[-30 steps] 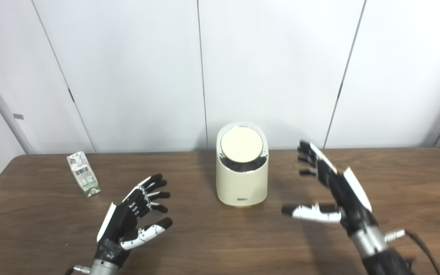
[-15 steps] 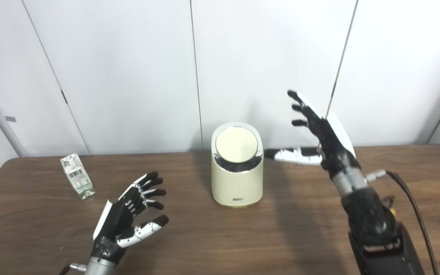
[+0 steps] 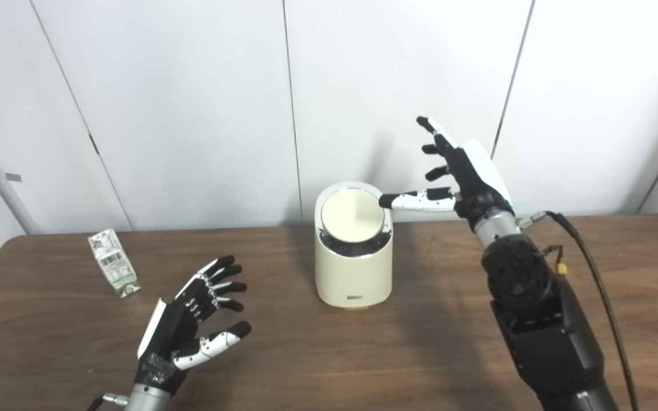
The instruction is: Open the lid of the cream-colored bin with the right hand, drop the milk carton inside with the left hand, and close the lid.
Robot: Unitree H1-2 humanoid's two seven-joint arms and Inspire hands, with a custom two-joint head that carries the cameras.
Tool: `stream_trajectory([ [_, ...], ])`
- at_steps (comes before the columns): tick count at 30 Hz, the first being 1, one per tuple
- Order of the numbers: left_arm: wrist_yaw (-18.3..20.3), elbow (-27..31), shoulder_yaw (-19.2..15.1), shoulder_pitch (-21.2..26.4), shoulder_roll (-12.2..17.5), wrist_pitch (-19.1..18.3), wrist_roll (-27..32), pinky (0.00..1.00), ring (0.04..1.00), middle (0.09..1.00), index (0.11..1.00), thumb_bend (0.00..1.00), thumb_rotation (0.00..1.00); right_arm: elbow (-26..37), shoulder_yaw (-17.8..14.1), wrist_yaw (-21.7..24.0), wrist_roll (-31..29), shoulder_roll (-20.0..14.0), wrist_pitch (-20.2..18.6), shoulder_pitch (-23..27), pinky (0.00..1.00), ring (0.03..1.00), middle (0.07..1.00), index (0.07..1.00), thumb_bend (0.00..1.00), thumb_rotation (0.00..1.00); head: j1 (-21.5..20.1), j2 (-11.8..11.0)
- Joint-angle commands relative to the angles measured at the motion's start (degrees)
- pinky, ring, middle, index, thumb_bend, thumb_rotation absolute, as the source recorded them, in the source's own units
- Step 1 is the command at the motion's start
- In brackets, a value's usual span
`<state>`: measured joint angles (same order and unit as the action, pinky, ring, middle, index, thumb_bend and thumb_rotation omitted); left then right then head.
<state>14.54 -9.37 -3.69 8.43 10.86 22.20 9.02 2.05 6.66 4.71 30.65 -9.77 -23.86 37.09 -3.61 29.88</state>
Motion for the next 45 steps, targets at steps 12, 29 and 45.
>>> stream_trajectory([
  [12, 0.32, -1.27, 0.94, -0.85, -0.66, 0.83, 0.6, 0.6, 0.749, 0.841, 0.881, 0.73, 0.18, -6.58, 4.92, -3.41, 6.46, 1.3, -0.53, 6.53, 0.66, 0.849, 0.922, 0.932, 0.86, 0.31, 0.4, 0.23],
  [29, -0.15, -0.06, 1.16, -1.12, -0.95, -0.43, 0.39, 0.61, 0.755, 0.85, 0.885, 0.72, 0.17, -7.88, 8.18, -3.28, 8.01, 1.82, 0.33, 6.0, 0.68, 0.857, 0.916, 0.926, 0.91, 0.31, 0.87, 0.75],
  [45, -0.59, 0.82, 1.05, -1.28, -1.23, -0.77, -0.16, 0.6, 0.748, 0.844, 0.883, 0.73, 0.17, -8.96, 8.99, -1.14, 7.56, 0.65, -0.07, 5.08, 0.72, 0.889, 0.943, 0.936, 0.9, 0.29, 1.21, 1.57],
])
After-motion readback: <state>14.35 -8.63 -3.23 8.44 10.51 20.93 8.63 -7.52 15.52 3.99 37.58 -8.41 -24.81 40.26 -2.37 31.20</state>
